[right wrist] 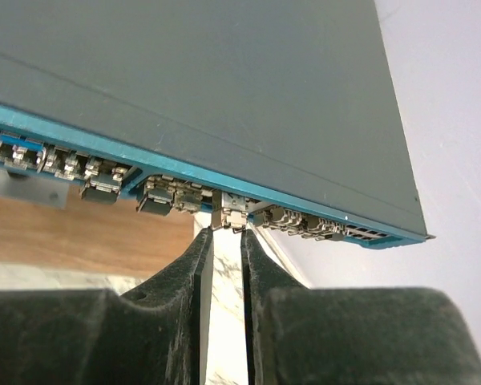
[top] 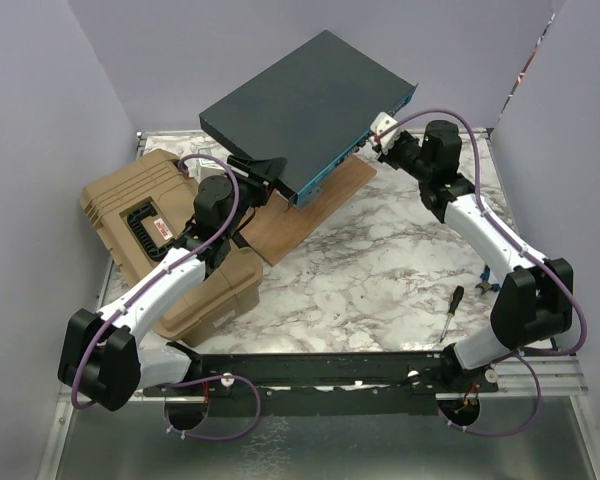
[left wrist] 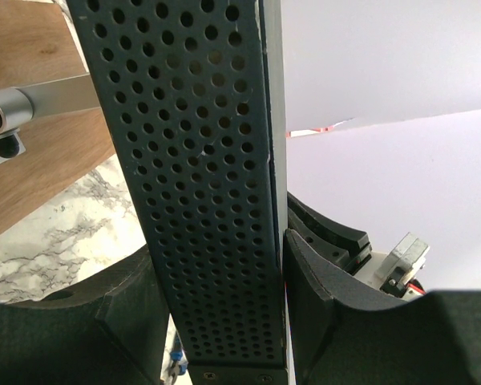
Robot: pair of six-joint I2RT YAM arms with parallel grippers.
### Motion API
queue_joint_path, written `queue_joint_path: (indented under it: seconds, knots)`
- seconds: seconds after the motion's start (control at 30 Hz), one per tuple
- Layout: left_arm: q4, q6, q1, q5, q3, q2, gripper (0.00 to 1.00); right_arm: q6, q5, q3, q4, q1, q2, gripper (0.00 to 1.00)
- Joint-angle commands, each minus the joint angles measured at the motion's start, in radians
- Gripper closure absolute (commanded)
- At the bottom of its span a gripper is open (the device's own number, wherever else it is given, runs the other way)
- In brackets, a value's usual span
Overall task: Insert the plug into the switch port
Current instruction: Adjust the plug at the switch port.
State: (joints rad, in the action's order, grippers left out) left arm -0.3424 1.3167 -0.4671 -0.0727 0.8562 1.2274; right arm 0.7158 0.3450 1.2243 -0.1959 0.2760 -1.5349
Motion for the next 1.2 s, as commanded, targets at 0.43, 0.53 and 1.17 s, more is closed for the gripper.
queue_joint_path:
  seconds: [0.43,0.53,1.17]
  knots:
    - [0.029,-0.063,-0.011,0.009,0.020,-0.056,1.00,0.194,0.000,0.140,0.292,0.015,0.031,0.69]
    - [0.028,-0.063,-0.011,0.008,0.019,-0.060,1.00,0.030,-0.022,0.025,0.065,0.015,0.061,0.64]
    - [0.027,-0.061,-0.016,0.010,0.027,-0.054,1.00,-0.197,-0.059,-0.223,-0.543,0.015,0.012,0.62]
